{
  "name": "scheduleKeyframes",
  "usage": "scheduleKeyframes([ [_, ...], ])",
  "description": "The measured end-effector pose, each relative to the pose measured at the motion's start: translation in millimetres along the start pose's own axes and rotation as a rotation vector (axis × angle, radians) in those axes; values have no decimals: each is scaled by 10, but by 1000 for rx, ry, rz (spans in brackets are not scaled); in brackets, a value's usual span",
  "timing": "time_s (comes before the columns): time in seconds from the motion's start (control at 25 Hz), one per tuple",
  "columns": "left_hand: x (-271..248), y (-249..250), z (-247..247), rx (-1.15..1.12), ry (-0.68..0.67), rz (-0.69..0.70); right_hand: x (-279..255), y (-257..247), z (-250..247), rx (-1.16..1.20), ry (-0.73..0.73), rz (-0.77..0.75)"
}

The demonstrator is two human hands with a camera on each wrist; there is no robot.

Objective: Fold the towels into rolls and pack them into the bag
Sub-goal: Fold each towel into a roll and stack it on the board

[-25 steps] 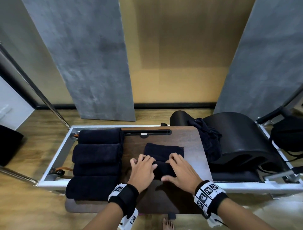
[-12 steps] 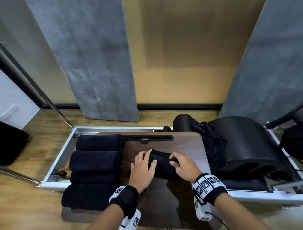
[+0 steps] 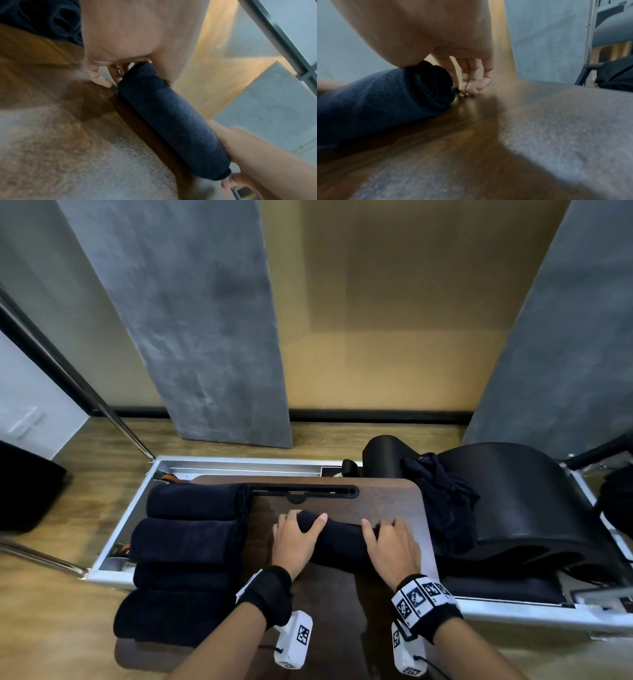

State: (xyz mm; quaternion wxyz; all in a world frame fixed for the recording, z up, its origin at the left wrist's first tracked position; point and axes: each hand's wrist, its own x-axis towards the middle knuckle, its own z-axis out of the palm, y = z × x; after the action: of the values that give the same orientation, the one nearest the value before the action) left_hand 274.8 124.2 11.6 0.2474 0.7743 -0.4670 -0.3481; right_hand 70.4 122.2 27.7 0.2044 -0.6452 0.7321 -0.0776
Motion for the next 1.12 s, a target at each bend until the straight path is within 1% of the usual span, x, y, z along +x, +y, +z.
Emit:
scheduleKeyframes([
  [0.12, 18, 11, 28, -23, -14, -75, 1, -6, 4, 52, -38, 95],
  [0.2, -8, 16, 35, -25, -24, -96, 3, -20, 7, 97, -68, 122],
  [0.28, -72, 29, 40, -28, -32, -101, -23, -21, 19, 170, -51, 135],
  [0.4, -216, 91, 55, -109, -17, -85, -66, 30, 42, 405, 25, 176],
  [0.48, -338, 133, 49, -225, -27, -62, -109, 72, 39, 626, 65, 260],
  [0.6, -531, 180, -34, -323, -52, -34, -234, 76, 1, 891, 144, 357],
  [0.72, -705, 261, -222, -410, -5, 61, -402, -58, -112, 1060, 230, 348],
  [0.84, -859, 271, -660, -462, 126, 181, -641, -461, -272, 1168, 283, 257],
  [0.92, -942, 146, -1073, -495, 243, 260, -837, -858, -296, 1211, 259, 178],
  [1.04, -1016, -289, -1691, -523, 413, 322, -1137, -1519, -116, 1228, 196, 112],
  [1.12, -1033, -632, -1996, -516, 439, 290, -1296, -1881, 95, 1228, 172, 108],
])
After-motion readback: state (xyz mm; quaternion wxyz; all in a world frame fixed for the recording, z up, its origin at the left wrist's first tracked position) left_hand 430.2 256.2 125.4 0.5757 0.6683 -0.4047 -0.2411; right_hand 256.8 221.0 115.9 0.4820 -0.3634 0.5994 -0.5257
